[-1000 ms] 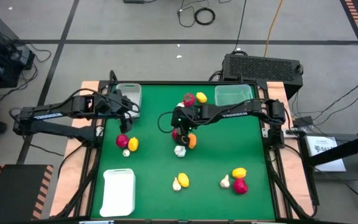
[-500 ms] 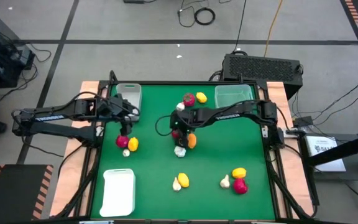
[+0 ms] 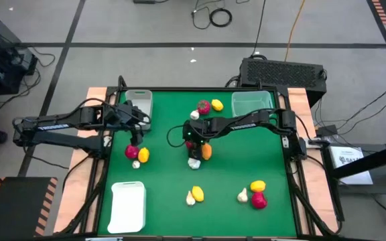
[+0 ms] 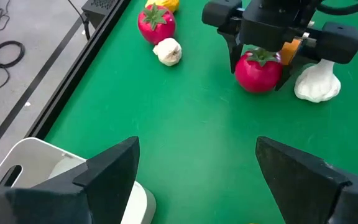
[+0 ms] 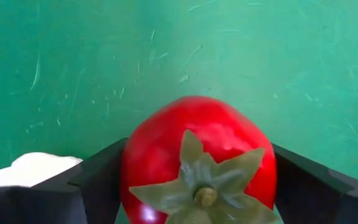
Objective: Sort produce into baskets
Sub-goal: Put the tomato into the transparent bin
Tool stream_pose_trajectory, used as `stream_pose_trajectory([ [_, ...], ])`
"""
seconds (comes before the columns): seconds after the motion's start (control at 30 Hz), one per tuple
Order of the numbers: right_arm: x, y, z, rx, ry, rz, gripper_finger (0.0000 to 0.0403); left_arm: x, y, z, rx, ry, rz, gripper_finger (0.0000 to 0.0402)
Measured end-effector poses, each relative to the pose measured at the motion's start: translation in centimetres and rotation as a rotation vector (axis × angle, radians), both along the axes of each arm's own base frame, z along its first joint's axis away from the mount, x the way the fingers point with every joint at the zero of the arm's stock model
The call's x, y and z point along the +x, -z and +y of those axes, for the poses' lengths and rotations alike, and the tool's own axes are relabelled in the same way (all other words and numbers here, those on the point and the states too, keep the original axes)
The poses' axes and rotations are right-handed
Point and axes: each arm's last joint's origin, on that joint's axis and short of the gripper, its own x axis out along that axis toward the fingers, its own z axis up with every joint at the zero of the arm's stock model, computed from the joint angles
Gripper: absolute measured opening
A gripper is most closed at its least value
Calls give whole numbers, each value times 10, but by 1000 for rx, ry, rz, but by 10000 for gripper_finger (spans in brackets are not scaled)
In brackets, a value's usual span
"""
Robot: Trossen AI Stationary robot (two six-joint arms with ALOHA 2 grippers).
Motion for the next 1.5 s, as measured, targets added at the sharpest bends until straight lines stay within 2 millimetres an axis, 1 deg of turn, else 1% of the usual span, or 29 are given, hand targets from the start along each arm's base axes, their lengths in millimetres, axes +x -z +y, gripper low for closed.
stream_pose_trajectory([
  [0.1, 0, 0, 0, 8, 12, 0, 298, 0, 0, 0, 0, 0, 0, 329],
  [0.2, -1, -5, 0, 12, 14, 26, 295, 0, 0, 0, 8, -8, 2, 329],
  [0.33, 0, -25, -7, 13, 22, 72, 299, 0, 0, 1, 15, -13, 3, 329],
  [0.5, -8, -53, -28, -24, 62, 202, 299, 0, 0, 2, 20, -17, 3, 329],
  [0.63, -22, -75, -52, -43, 123, 327, 300, -1, 0, 6, 33, -29, 7, 329],
  [0.7, -31, -83, -65, -36, 161, 381, 300, -1, -1, 8, 36, -42, 3, 329],
  [0.8, -47, -91, -82, -15, 205, 446, 301, -1, -2, 11, 39, -60, -15, 329],
  [1.0, -80, -115, -112, -3, 269, 450, 301, -1, -3, 14, 39, -82, -25, 329],
  [1.07, -95, -123, -120, -10, 295, 425, 301, 0, -4, 15, 37, -87, -39, 329],
  [1.17, -123, -130, -130, -17, 354, 379, 301, 2, -6, 16, 28, -103, -72, 329],
  [1.23, -143, -128, -135, -18, 399, 355, 301, 3, -7, 17, 12, -121, -102, 329],
  [1.37, -183, -118, -135, -19, 476, 306, 302, 8, -8, 20, -25, -163, -151, 329],
  [1.43, -198, -111, -133, -12, 511, 304, 302, 11, -9, 21, -44, -185, -182, 329],
  [1.5, -209, -104, -131, -7, 534, 304, 305, 14, -10, 23, -69, -214, -216, 329],
])
